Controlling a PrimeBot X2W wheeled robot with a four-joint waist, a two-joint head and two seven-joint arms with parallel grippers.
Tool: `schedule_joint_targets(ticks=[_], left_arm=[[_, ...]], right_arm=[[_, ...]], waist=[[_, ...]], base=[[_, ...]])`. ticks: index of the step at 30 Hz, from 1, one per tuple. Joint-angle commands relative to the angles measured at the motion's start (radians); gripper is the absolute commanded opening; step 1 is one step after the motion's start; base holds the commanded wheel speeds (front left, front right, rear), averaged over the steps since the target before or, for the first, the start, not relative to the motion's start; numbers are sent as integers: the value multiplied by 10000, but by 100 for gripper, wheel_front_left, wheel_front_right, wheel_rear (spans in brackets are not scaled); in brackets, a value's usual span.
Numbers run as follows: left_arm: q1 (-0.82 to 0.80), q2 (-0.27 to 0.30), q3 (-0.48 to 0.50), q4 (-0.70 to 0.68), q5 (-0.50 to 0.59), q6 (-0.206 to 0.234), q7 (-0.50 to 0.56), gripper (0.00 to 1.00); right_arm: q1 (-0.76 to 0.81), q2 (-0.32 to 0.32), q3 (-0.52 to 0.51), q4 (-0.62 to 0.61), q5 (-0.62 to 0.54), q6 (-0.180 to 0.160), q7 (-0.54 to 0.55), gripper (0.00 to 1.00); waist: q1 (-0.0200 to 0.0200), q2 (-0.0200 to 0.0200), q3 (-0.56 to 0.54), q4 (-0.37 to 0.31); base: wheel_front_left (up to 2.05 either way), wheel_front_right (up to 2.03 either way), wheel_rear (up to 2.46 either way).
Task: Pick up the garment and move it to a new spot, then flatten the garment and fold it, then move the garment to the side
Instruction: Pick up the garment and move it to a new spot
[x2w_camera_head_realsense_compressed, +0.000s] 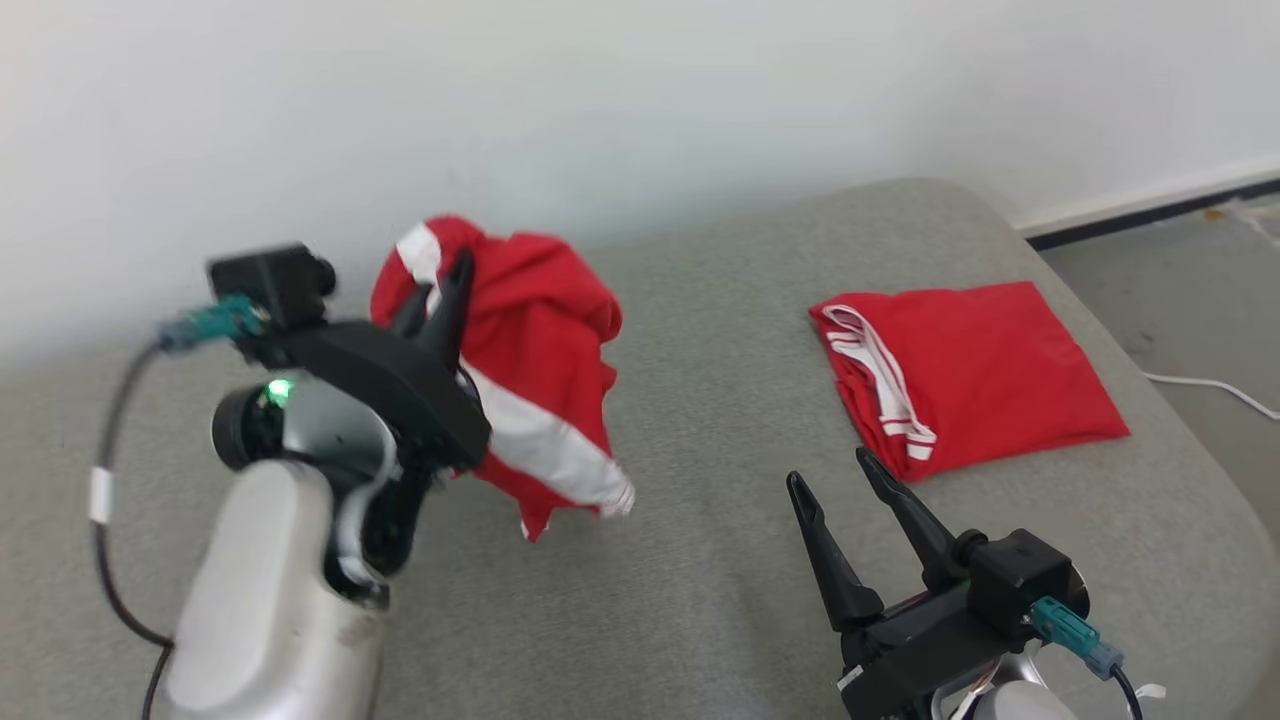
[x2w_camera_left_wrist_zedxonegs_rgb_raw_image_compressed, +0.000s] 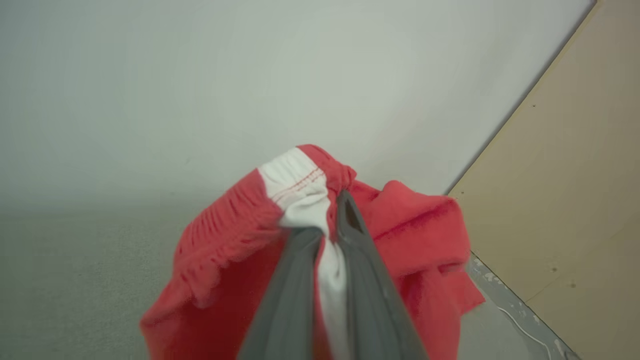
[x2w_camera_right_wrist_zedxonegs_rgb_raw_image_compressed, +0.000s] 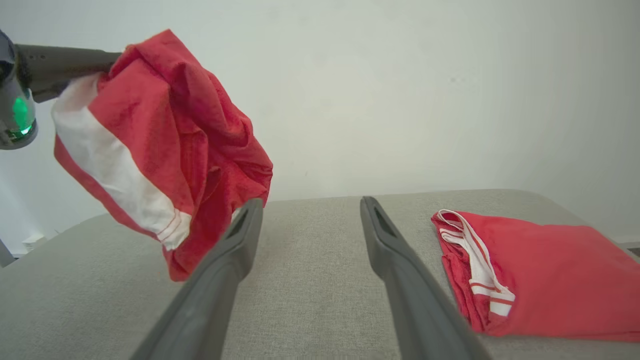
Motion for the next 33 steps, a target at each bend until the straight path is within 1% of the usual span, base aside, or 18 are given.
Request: schedule_joint_targets(ticks=[1,4,7,8,12,13,14,15,18,19,22,24,29,30,33], left_arm=[[144,15,-73,84,334,44,-175,0],[645,21,-329,787,796,357,-940,0],[1045,17,-385,1616,1054,672,-1611,0],[1305,9,-304,2152,960,836,-2028,0],[1693,-7,-225,3045,586,1039,-2779,0],[1780,-3,-215,3218,469,1079,-2974,5],[1858,-3,-258,3379,458,1043,-3177,64],[1916,-9,-299,3495,342,1035,-3381,100],[2005,-11,-495,3687,202,898,-4080,100],[2053,-11,-576,3698,176,768,-4313,100],[2228,9,-739,3498,414,637,-5063,100],[2368,142,-710,3223,646,590,-5378,100],[3123,499,-364,1901,1296,640,-5607,100],[3123,499,-364,1901,1296,640,-5607,100],[3836,642,81,838,1765,647,-5601,100]], right_arm=[[2,-34,-7,-44,-26,-29,10,100],[13,-19,-77,-96,-59,-29,54,100],[66,4,-102,-133,-94,-29,95,100],[115,2,-162,-154,-106,-29,80,100],[136,28,-338,-171,-160,-29,38,100],[159,49,-386,-163,-177,-29,43,100],[157,68,-402,-152,-187,-29,50,100],[170,86,-427,-142,-198,-29,50,100],[262,94,-588,-112,-240,-29,46,100],[302,99,-657,-97,-256,-29,43,100],[407,100,-883,-95,-286,-29,42,100],[500,92,-1054,-108,-311,-29,39,100],[726,88,-1466,-122,-382,-29,29,100],[726,88,-1466,-122,-382,-29,29,100],[875,69,-1669,-84,-431,-29,11,100]], waist=[[1,1,268,-470],[1,1,458,-708],[1,1,615,-856],[1,1,675,-881],[1,1,791,-745],[1,1,804,-667],[1,1,798,-602],[1,1,778,-516],[1,1,667,-210],[1,1,603,-103],[1,1,412,214],[1,1,295,416],[1,1,32,875],[1,1,32,875],[1,1,-95,1118]], base=[[0,0,0],[0,0,0],[0,0,0],[0,0,0],[0,0,0],[0,0,0],[0,0,0],[0,0,0],[0,0,0],[0,0,0],[0,0,0],[0,0,0],[0,0,0],[0,0,0],[0,0,0]])
